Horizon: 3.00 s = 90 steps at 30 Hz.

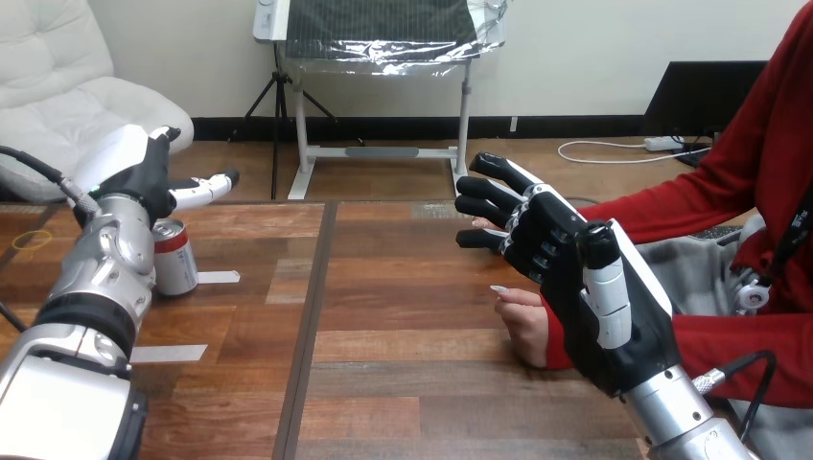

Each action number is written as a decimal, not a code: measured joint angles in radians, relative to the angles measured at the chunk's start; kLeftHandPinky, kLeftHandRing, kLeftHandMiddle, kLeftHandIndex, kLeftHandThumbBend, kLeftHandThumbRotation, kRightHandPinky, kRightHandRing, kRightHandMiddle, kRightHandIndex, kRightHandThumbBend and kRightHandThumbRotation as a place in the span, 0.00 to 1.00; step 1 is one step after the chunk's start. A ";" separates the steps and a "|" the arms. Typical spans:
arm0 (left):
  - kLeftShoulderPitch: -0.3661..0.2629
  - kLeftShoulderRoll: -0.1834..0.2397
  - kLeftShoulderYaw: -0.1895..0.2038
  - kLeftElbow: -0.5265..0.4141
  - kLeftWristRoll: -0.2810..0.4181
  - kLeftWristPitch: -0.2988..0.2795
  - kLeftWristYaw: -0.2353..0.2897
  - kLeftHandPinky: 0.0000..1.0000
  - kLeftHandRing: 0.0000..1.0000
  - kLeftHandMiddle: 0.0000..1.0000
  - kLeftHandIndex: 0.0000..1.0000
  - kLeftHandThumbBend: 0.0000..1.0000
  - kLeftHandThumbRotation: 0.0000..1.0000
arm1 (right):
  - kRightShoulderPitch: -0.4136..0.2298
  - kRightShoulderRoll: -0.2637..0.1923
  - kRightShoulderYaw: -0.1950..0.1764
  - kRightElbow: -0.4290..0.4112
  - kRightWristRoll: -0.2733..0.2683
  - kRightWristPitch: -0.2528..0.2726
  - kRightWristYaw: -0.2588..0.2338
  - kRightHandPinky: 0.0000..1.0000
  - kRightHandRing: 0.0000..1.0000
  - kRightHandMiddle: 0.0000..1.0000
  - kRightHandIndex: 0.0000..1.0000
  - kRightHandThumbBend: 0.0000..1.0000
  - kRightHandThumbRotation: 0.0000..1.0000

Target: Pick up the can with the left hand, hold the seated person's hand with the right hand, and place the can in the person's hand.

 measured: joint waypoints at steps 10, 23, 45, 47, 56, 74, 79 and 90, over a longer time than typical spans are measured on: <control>0.000 0.000 -0.022 0.000 0.013 0.008 0.013 0.99 0.95 0.94 0.91 0.62 0.63 | 0.000 0.000 0.000 0.000 0.000 -0.007 0.000 0.73 0.85 0.85 0.88 0.87 1.00; 0.000 0.000 -0.058 0.005 0.033 0.068 0.004 1.00 0.95 0.94 0.92 0.65 0.70 | 0.001 0.000 0.000 0.000 -0.004 -0.012 -0.009 0.72 0.84 0.85 0.88 0.88 1.00; 0.000 0.000 -0.080 0.012 0.033 0.155 -0.067 1.00 0.95 0.94 0.93 0.66 0.76 | 0.001 -0.002 -0.002 0.000 -0.005 -0.028 -0.014 0.72 0.83 0.86 0.88 0.89 1.00; 0.000 0.000 -0.083 0.012 0.033 0.163 -0.075 1.00 0.96 0.94 0.93 0.66 0.77 | 0.001 -0.002 -0.003 0.000 -0.004 -0.028 -0.015 0.72 0.83 0.86 0.88 0.89 1.00; 0.000 -0.001 -0.092 0.012 0.032 0.198 -0.111 1.00 0.95 0.93 0.90 0.65 0.77 | 0.001 -0.001 -0.008 0.000 0.009 -0.028 -0.015 0.73 0.84 0.86 0.88 0.87 1.00; -0.001 -0.001 -0.092 0.012 0.025 0.216 -0.152 1.00 0.91 0.88 0.83 0.63 0.77 | 0.001 -0.001 -0.023 0.000 0.011 -0.026 -0.015 0.74 0.84 0.85 0.88 0.88 1.00; -0.001 -0.002 -0.091 0.012 0.023 0.216 -0.161 1.00 0.92 0.88 0.83 0.63 0.77 | 0.001 -0.002 -0.027 0.000 0.022 -0.019 -0.010 0.74 0.84 0.86 0.88 0.89 1.00; -0.003 -0.004 -0.087 0.012 -0.002 0.244 -0.205 1.00 0.94 0.90 0.85 0.62 0.76 | 0.001 -0.005 -0.028 -0.001 0.033 -0.011 -0.007 0.74 0.85 0.86 0.88 0.88 1.00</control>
